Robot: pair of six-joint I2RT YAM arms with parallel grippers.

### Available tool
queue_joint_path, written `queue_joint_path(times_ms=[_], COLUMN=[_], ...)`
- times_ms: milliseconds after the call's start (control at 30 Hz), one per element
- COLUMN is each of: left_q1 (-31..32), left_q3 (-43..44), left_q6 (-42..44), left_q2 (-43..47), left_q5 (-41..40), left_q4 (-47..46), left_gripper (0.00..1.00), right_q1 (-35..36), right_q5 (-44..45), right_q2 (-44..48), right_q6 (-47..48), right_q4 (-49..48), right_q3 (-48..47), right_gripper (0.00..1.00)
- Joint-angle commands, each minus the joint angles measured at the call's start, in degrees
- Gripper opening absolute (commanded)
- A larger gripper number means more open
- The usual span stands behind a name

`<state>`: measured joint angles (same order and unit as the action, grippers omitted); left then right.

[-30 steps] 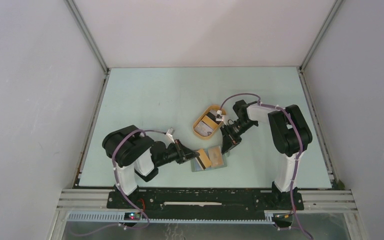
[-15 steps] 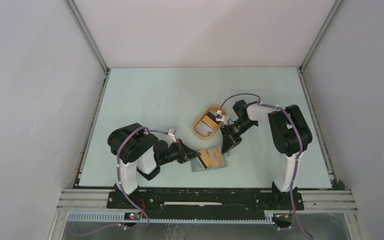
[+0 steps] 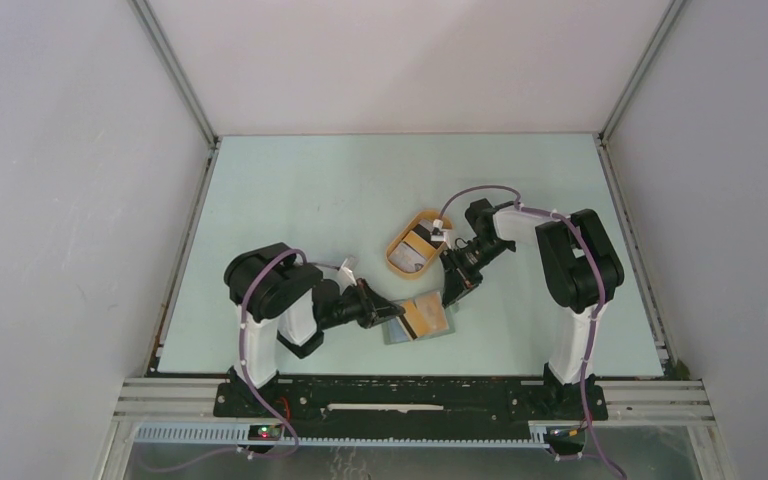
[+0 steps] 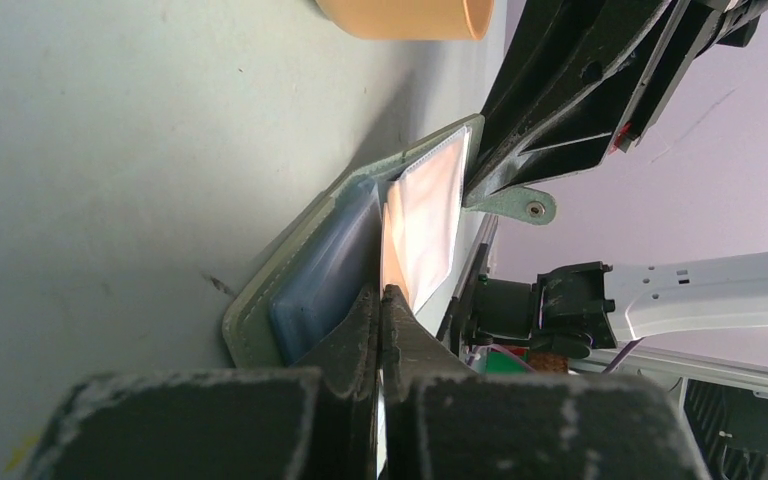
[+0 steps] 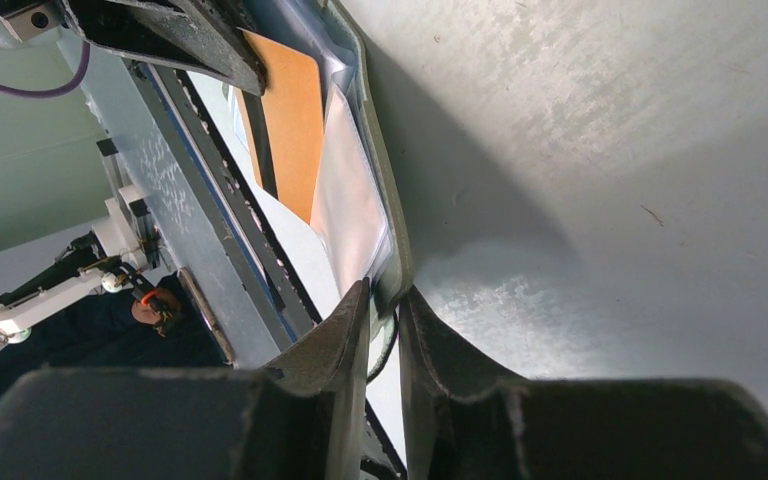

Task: Put the credit cards into the card holder
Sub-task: Insert the credit card into the card holder.

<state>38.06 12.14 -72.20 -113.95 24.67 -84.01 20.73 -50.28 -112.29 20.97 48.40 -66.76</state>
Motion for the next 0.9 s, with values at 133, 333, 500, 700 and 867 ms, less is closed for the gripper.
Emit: queue_joint_path(times_ms=[133, 333, 500, 700, 867], left_q1=[-0.2, 0.1, 0.2, 0.2, 0.2], left_q3=[1.5, 2.9, 3.7, 4.1, 4.5], left_q6=[-0.3, -0.2, -0.7, -2.8, -3.5], left_q2=[-0.6, -0.2, -0.2, -1.9, -2.2], left_q5=[1.5, 2.1, 2.5, 3.2, 3.8], left_q4=[-1.0, 2.4, 4.6, 4.3, 4.3], left_gripper=[0.0, 0.0, 0.0, 0.0, 0.0], right_q1=[0.5, 1.0, 1.1, 1.1, 1.2], right_q5=[-1.4, -1.3, -1.3, -1.3, -1.3], right_q2=[-0.9, -0.9, -1.0, -0.8, -0.8], right_q6=[1.0, 0.9, 1.0, 0.9, 0.9], right_q4=[0.6, 0.6, 0.6, 0.6, 0.6], right_q3=[-1.8, -1.9, -1.9, -1.9, -1.9], right_gripper=[0.25, 0.25, 0.25, 0.25, 0.25])
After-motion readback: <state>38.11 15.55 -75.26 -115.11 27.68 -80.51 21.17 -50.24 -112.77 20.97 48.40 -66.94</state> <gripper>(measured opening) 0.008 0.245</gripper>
